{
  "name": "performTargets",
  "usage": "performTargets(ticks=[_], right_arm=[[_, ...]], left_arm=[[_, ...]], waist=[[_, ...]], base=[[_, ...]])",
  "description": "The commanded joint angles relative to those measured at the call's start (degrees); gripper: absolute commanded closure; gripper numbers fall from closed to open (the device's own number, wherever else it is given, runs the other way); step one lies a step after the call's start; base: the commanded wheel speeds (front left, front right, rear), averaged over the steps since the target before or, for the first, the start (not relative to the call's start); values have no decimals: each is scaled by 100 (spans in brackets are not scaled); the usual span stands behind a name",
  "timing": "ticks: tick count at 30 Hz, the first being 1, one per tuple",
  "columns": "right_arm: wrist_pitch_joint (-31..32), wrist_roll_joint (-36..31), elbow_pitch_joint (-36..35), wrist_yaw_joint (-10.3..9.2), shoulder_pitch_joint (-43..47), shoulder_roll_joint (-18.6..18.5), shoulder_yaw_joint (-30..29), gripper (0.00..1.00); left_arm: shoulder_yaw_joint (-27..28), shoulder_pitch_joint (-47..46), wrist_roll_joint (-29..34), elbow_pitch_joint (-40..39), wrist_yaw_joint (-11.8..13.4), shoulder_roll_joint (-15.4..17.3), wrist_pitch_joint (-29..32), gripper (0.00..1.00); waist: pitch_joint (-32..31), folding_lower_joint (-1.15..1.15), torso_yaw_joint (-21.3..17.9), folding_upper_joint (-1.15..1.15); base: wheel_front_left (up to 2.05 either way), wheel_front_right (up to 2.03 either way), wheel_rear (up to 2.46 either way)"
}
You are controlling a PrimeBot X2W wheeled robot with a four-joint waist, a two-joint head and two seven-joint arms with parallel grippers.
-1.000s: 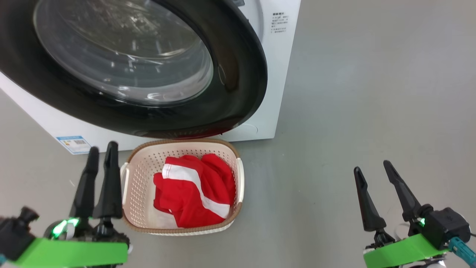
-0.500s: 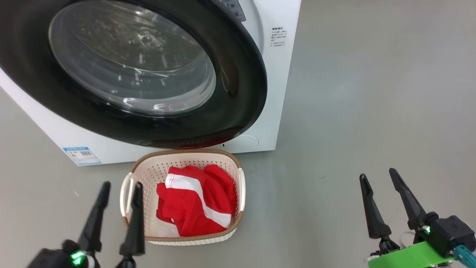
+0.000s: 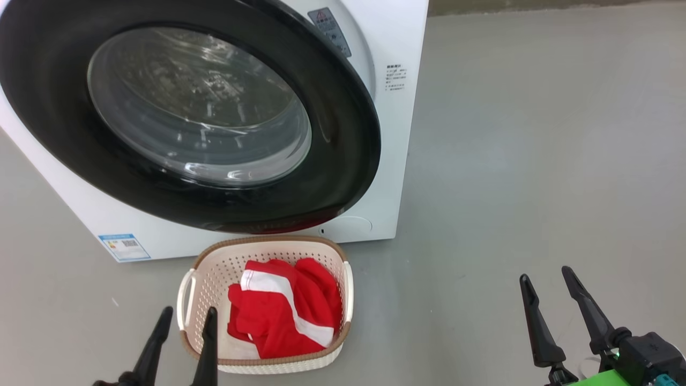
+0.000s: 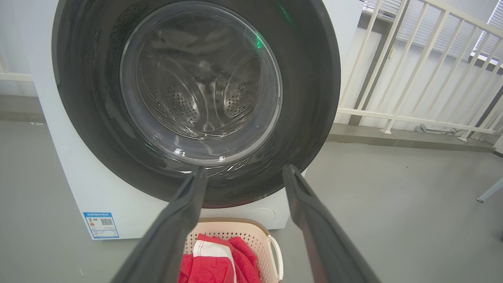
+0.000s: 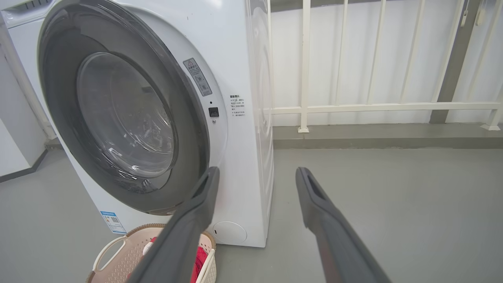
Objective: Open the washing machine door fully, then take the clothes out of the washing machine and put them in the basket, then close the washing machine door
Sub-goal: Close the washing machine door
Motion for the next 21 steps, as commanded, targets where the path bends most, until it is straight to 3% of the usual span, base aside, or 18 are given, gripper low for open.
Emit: performTargets(ticks=[1, 21], right_arm=[[-37, -79, -172, 36, -23, -77, 115, 0], [-37, -85, -220, 36, 142, -77, 131, 0]], left_arm=[[188, -42, 135, -33, 9, 19, -67, 0], [357, 60, 524, 155, -4, -185, -68, 0]], waist=[[-101, 0, 2, 0], [-272, 0, 63, 0]], base=[[0, 0, 0], [0, 0, 0]])
